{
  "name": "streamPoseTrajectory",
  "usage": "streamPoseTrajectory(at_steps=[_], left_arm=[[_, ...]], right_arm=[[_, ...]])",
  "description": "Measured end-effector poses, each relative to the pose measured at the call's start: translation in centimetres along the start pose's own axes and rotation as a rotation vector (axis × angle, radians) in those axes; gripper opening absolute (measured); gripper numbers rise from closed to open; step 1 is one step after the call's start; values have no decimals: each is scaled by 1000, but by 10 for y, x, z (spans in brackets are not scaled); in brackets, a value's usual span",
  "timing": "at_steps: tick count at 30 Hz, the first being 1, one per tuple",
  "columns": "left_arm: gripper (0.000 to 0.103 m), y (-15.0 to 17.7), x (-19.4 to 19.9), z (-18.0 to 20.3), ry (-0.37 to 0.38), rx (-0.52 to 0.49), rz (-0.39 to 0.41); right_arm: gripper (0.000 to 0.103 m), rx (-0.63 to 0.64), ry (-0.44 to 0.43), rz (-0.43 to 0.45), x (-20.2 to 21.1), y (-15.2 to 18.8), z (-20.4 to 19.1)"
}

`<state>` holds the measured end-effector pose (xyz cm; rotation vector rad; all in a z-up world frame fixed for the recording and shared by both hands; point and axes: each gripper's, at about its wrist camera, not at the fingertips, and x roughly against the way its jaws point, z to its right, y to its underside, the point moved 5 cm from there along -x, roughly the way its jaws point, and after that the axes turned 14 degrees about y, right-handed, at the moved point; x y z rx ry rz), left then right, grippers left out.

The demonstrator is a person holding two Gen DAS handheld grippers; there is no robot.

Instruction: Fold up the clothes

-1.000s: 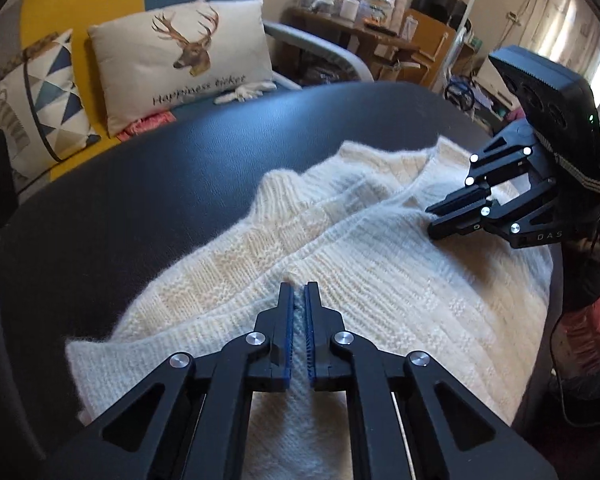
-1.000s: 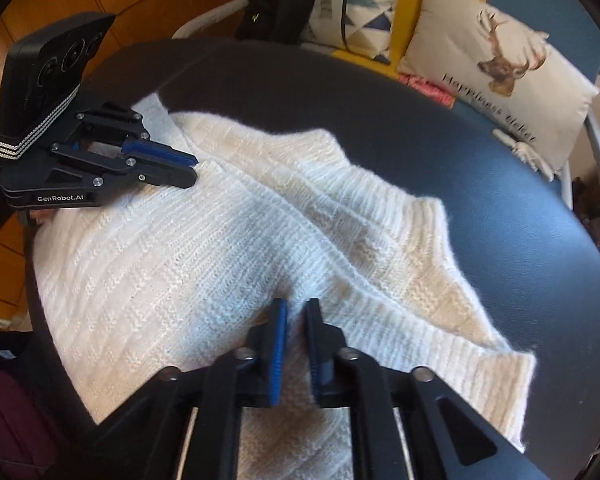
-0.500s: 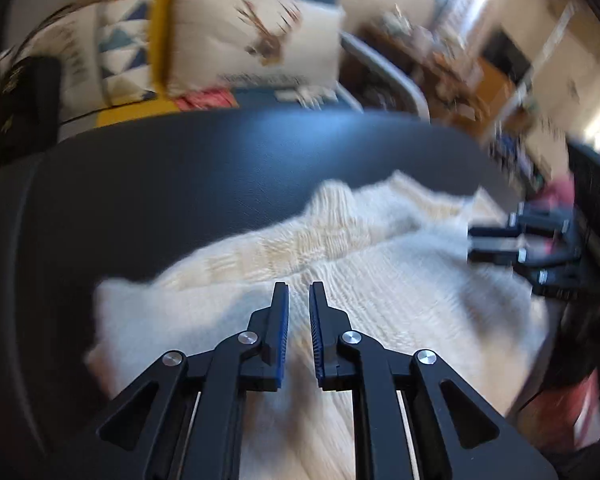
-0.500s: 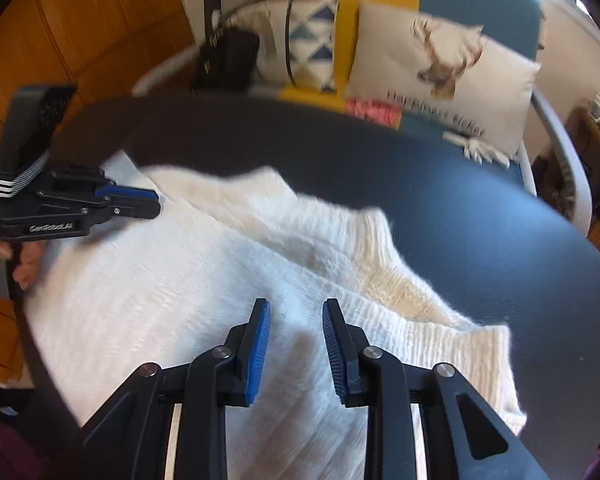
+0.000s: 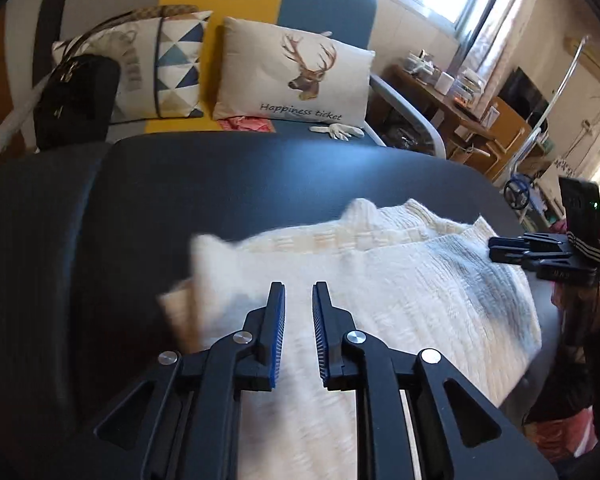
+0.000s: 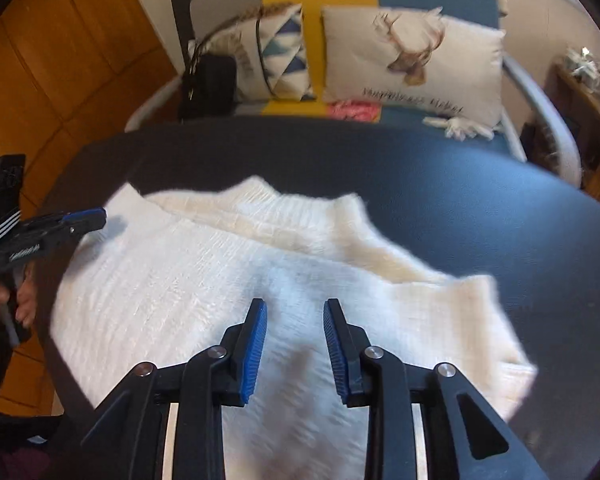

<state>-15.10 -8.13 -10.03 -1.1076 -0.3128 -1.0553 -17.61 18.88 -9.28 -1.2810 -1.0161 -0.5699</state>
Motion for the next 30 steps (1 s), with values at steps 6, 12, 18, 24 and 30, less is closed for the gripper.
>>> streamPoseTrajectory(at_steps=[6,12,18,24,30], left_arm=[[27,30,25,-49,17,98,-19],[29,27,13,-63,97,167,-51],[43,9,-5,-54,113,118,-74],[41,9,-29,-62,93,128,-144],[10,14,-28,-61,72,107,-91]], right_arm=[[36,-174,-38,2,21,31,65],[39,-274,-76,-30,8,37,88],[42,-287,-107,-43,5,37,91],[52,-310,-130,-61,5,36,109],[52,-293,-155,-104,-8,34,116]])
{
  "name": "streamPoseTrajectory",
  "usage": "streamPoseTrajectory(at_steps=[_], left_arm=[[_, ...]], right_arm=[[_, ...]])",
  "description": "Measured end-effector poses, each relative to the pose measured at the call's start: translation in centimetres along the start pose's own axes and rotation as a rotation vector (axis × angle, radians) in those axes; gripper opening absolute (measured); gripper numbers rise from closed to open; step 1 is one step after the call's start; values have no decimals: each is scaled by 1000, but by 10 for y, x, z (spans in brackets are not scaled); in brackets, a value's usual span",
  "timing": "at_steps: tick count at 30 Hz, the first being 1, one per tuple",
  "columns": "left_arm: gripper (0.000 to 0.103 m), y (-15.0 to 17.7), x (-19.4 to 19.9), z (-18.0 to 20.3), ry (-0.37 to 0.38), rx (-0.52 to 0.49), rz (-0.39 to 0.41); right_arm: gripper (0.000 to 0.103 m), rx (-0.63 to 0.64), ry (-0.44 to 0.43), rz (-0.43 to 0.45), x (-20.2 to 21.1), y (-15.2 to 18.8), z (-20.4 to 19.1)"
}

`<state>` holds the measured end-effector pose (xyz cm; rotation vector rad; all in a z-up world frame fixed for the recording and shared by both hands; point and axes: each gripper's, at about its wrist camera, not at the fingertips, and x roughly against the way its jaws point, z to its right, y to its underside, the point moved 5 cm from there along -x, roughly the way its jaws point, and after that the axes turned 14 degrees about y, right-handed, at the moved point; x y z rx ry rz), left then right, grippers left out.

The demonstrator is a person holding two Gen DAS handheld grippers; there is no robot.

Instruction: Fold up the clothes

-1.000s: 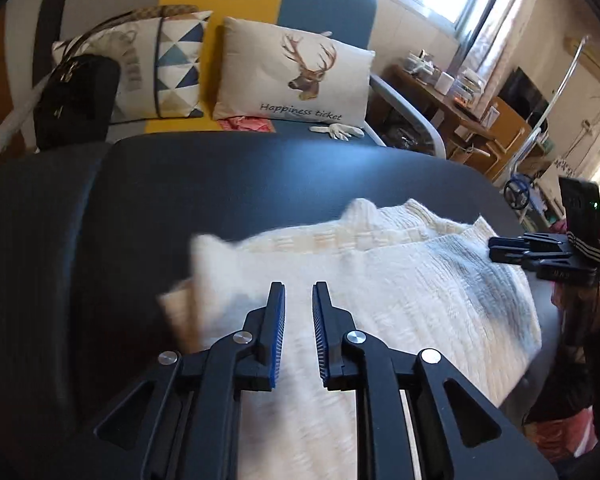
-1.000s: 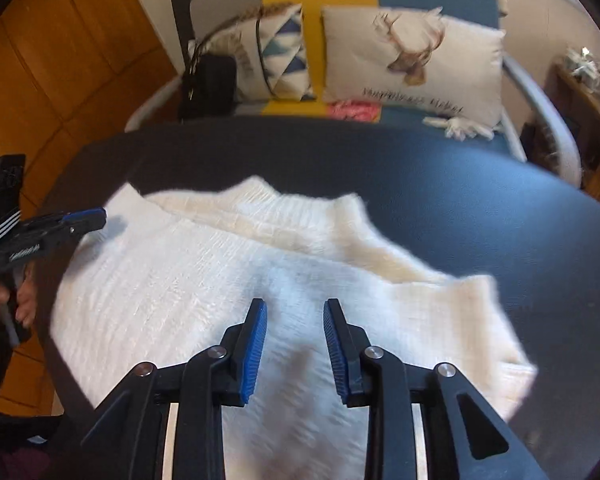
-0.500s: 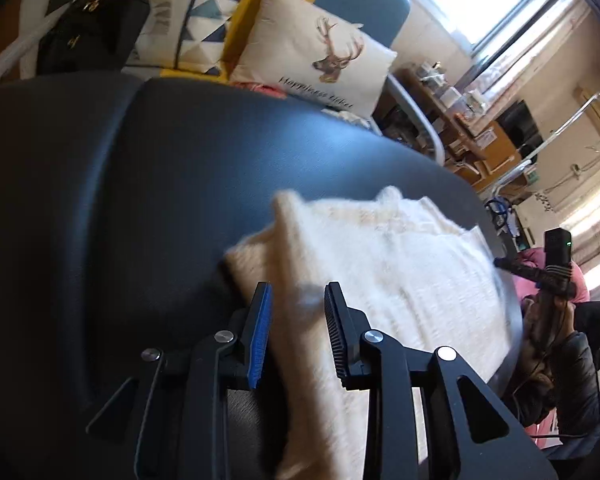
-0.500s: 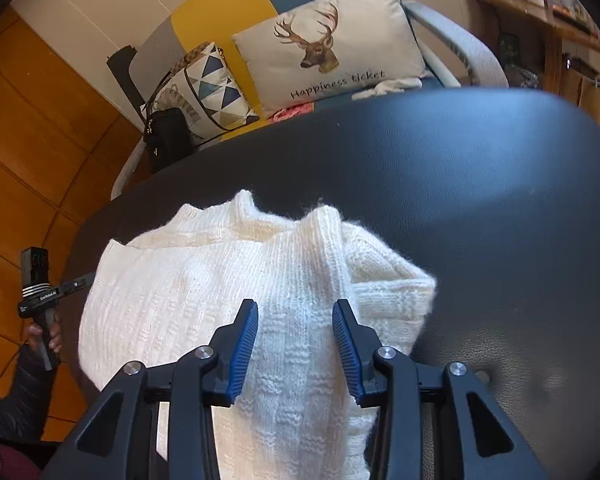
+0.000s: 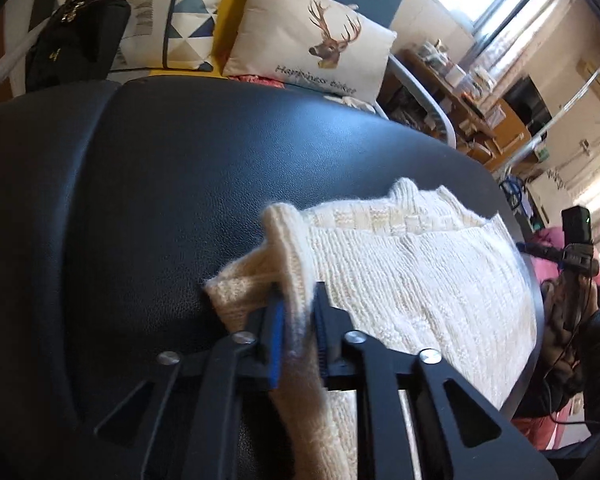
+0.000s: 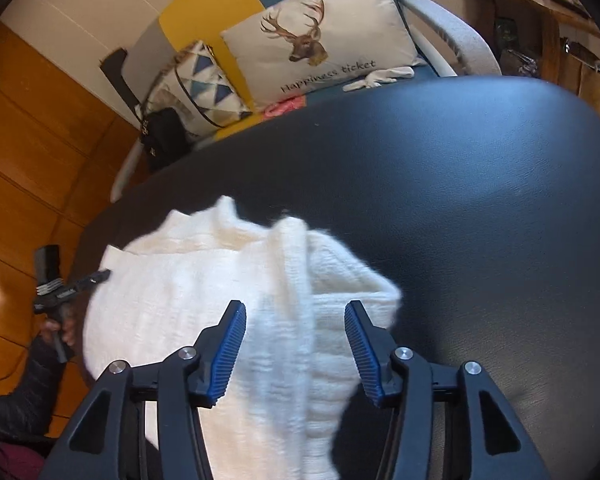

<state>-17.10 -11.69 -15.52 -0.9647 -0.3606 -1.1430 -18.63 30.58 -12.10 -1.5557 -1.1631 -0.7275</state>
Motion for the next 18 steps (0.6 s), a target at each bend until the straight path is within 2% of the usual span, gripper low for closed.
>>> streamPoseTrajectory(at_steps=[3,6,8,10,11,14,18], left_arm=[[8,0,-2,5,-14,-20,9],[8,-1,-5,4,-9,11,-3],[8,-2,-3,2,-9,30,12],[8,-2,3,10,-21,-13,50],[7,-2,7,15,-27,-39,72],[6,-3,26,36,-10,-95,155],[6,-15,45,56,8,-143,242]], right_arm=[[52,46,20,-31,-17,-4,-8],[49,121,107,-51,-38,-6,-19],[33,167,152,-59,-43,-4,-28],[11,221,205,-50,-39,-2,-40],[8,241,216,-28,-31,0,-45],[6,269,230,37,-6,1,-58],[6,255,198,122,22,-6,-63]])
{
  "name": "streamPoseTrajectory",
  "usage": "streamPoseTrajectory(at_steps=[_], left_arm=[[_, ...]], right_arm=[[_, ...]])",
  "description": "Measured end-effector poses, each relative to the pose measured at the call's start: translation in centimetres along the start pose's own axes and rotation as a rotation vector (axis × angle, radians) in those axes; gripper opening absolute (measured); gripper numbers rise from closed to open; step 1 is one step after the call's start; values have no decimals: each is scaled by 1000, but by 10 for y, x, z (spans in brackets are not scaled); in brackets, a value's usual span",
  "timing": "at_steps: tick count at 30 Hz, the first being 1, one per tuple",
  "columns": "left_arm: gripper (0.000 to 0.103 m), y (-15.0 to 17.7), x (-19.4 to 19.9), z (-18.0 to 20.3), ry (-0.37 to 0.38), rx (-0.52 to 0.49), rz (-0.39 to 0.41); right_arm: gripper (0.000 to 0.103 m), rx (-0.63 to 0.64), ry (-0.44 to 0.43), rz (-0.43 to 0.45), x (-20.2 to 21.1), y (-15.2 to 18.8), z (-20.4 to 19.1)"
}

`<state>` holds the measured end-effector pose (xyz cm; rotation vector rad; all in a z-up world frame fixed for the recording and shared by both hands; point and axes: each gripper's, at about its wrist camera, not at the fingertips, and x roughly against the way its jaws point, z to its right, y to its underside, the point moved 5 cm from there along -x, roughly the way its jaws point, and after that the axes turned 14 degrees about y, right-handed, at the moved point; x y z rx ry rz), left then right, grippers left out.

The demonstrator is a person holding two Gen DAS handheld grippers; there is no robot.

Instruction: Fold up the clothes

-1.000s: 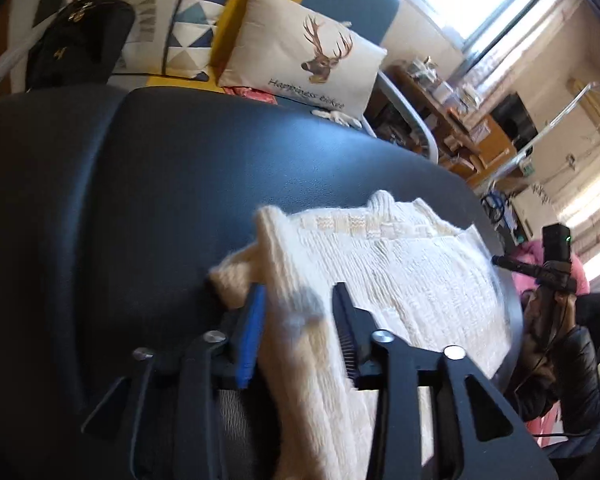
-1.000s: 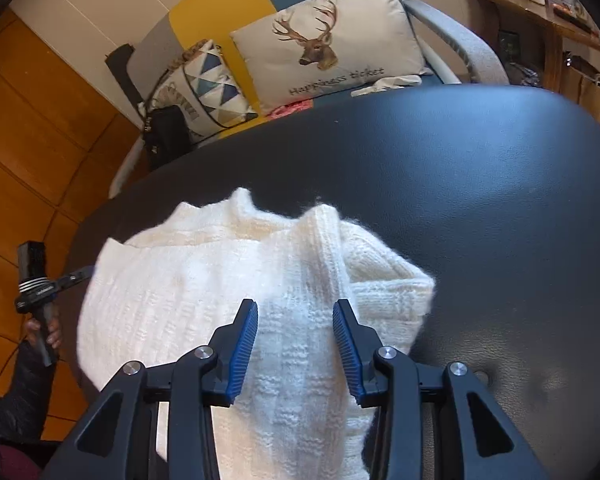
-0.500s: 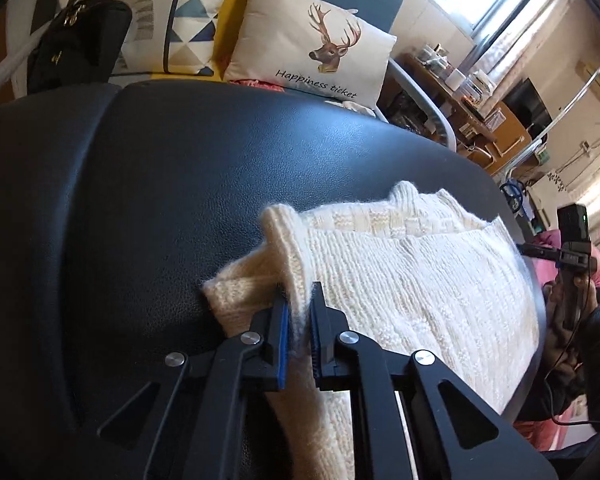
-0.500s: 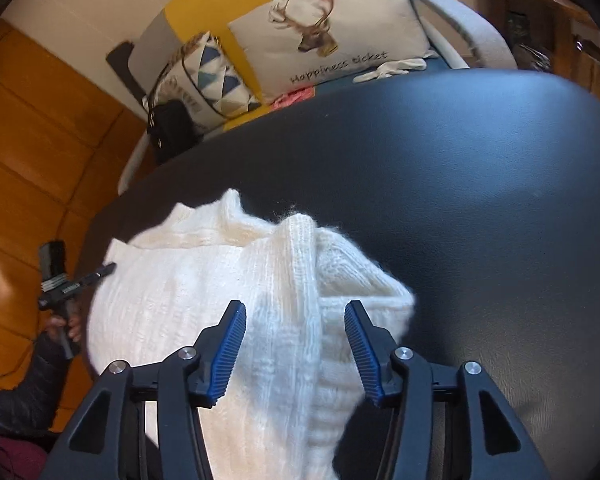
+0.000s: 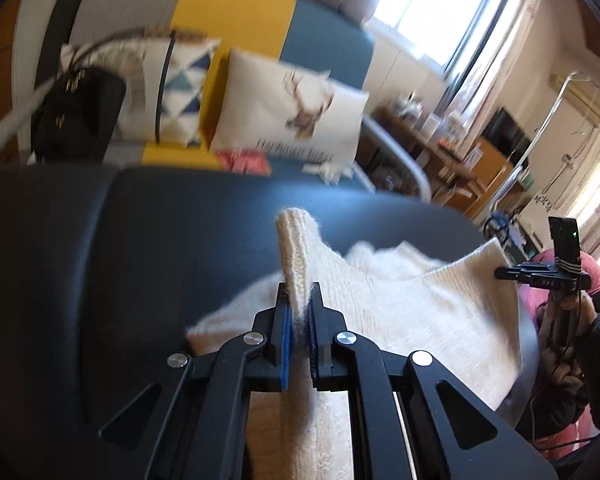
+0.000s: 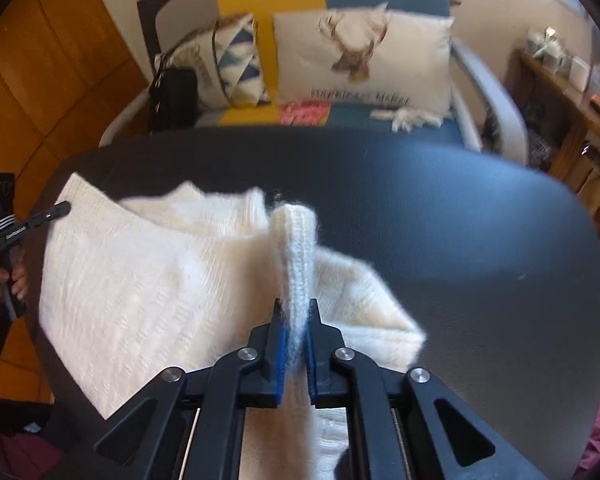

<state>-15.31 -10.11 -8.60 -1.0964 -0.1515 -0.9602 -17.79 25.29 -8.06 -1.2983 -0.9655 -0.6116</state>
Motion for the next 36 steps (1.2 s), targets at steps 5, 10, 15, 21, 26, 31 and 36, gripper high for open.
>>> streamPoseTrajectory(at_steps=[5,10,15,21,26,31,36], left_arm=[[6,-1,-27,-24,-82,37,-42],[6,5,-6,-21,-63,55,31],[6,-11,24,-3,-76,-26,120],[6,6,-54,-63,-201,91,-96],[8,16,-55,-71,-191,142,-116],[15,16,-38,-68,-227,162,-165],[16,22,-9,-61,-347,156,-120]], right_arm=[[6,-90,38,-18,-36,-6,18],[6,-114,23,4,-37,0,17],[6,-140,-3,147,8,-13,28],[6,-214,15,-18,-74,-5,48],[7,-241,11,-29,-85,6,48],[27,-187,99,-3,-60,2,48],[33,-28,163,111,-21,-1,-3]])
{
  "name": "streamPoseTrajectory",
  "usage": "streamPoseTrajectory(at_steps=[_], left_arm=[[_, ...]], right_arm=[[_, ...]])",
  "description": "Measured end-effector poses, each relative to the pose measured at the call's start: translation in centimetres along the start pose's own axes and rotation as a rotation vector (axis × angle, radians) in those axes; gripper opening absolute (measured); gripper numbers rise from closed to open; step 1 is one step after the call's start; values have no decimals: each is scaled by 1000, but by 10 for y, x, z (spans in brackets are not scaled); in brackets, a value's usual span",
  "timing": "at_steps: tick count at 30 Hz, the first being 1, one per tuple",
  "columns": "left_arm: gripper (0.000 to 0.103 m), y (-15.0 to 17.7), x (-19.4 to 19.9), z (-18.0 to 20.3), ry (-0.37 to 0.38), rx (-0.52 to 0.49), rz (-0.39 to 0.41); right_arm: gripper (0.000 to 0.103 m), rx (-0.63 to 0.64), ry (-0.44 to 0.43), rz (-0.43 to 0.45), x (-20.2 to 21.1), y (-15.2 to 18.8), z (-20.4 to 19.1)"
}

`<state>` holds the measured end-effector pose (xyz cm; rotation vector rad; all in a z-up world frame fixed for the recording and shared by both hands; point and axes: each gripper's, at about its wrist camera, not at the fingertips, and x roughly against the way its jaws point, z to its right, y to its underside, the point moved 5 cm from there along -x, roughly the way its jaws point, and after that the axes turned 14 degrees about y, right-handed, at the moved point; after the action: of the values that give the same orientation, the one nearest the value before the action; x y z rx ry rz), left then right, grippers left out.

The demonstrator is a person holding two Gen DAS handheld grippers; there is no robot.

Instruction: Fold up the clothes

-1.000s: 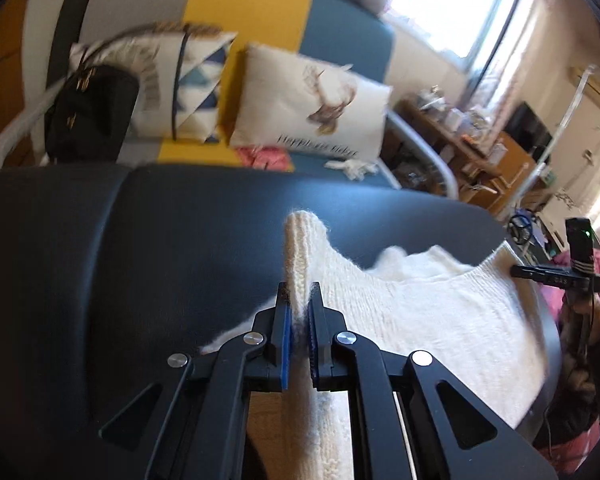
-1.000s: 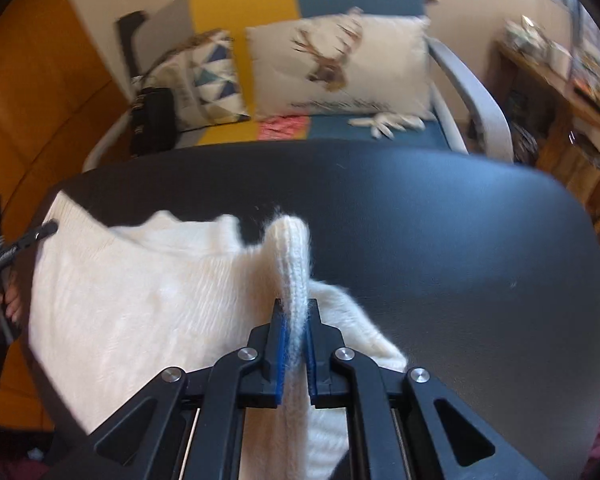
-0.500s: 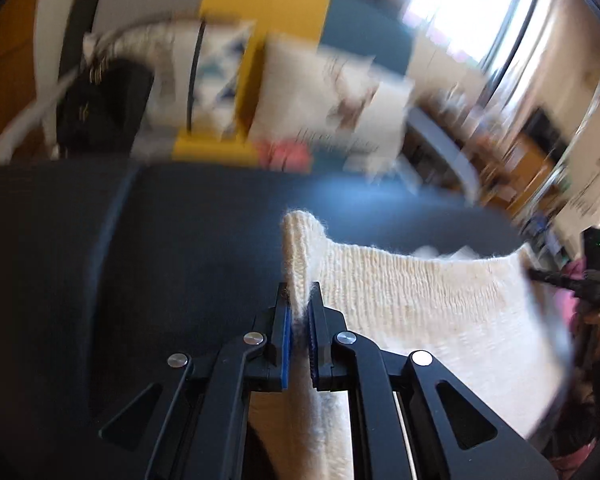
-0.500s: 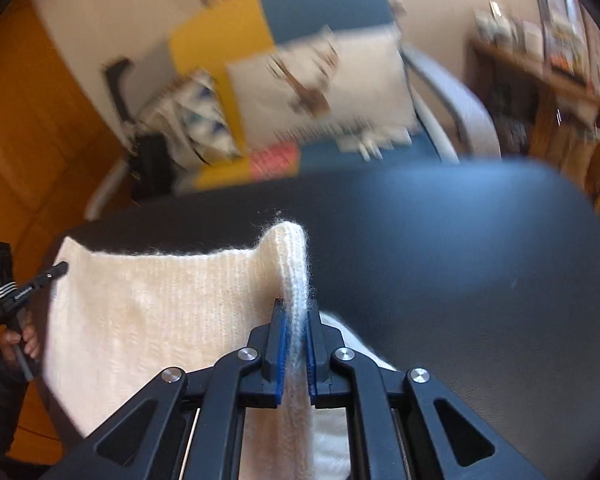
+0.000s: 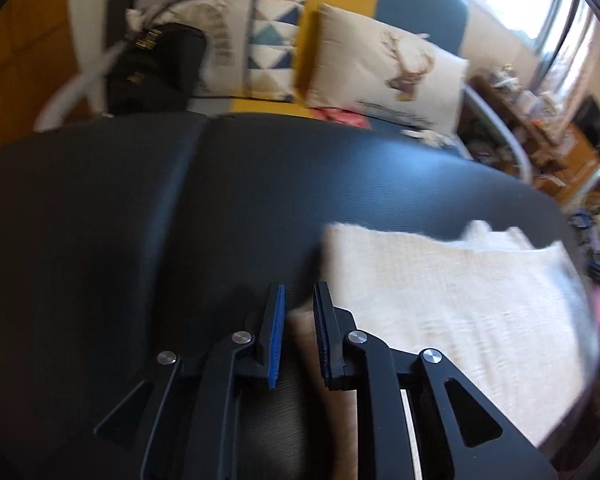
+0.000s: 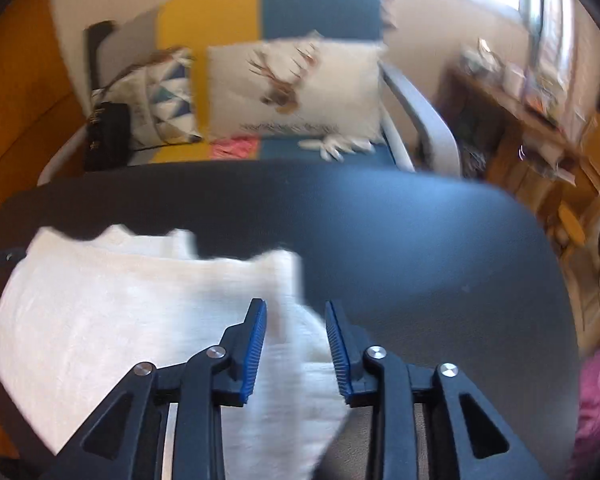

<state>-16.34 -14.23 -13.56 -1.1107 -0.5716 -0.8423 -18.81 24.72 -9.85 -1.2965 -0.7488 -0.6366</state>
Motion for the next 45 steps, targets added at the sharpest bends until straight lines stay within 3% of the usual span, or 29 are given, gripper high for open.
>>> streamPoseTrajectory(at_steps=[1,2,3,5,6,9,10,12,15,17,19,21,23,24,27,30,32,35,37,38,40,43,45], left_arm=[[16,2,6,1,5,11,17],[16,6,12,9,77,28,37],[16,12,17,21,150,27,43],[16,27,20,44,193,-17,41],[16,35,19,55,199,-47,26],[16,54,-9,51,56,-109,-89],[17,55,-9,44,85,-63,-88],[17,49,11,34,144,18,-36],[17,47,54,28,216,80,70],[17,59,79,31,279,103,112],[17,81,89,46,335,97,106],[17,103,75,61,324,55,25],[17,127,45,58,242,36,-81],[13,135,38,48,227,62,-95],[11,136,60,29,300,187,-30],[12,131,92,32,334,160,43],[13,130,96,37,358,135,55],[14,137,74,47,297,76,-15],[14,142,48,39,248,103,-95],[14,142,49,36,268,132,-81],[14,136,58,33,311,178,-60],[14,115,75,38,312,124,13],[15,102,73,42,310,115,19]], right_arm=[[33,35,-28,2,4,3,-16],[33,73,-51,3,8,7,-33],[33,109,-52,-15,5,12,-48],[33,145,-19,-72,-11,26,-63],[33,142,-3,-97,-22,32,-64],[35,58,-16,-126,-32,34,-56],[35,15,-32,-120,-24,30,-51],[37,-64,-64,-96,-4,23,-43],[37,-45,-181,-41,37,34,-56],[37,-40,-190,-50,45,48,-63],[37,-49,-174,-90,36,63,-70],[37,-67,-155,-145,22,83,-72],[37,-127,-182,-140,16,91,-67],[37,-171,-203,-149,18,92,-62],[37,-291,-219,-135,39,89,-38],[37,-378,-227,-68,73,91,-9],[37,-361,-179,-73,81,102,-1],[37,-297,-119,-173,60,131,-5],[32,-281,-20,-257,40,156,0],[32,-304,-29,-255,40,158,2],[33,-350,-72,-235,48,155,6],[36,-321,-93,-155,66,130,6],[37,-309,-102,-109,70,109,2]])
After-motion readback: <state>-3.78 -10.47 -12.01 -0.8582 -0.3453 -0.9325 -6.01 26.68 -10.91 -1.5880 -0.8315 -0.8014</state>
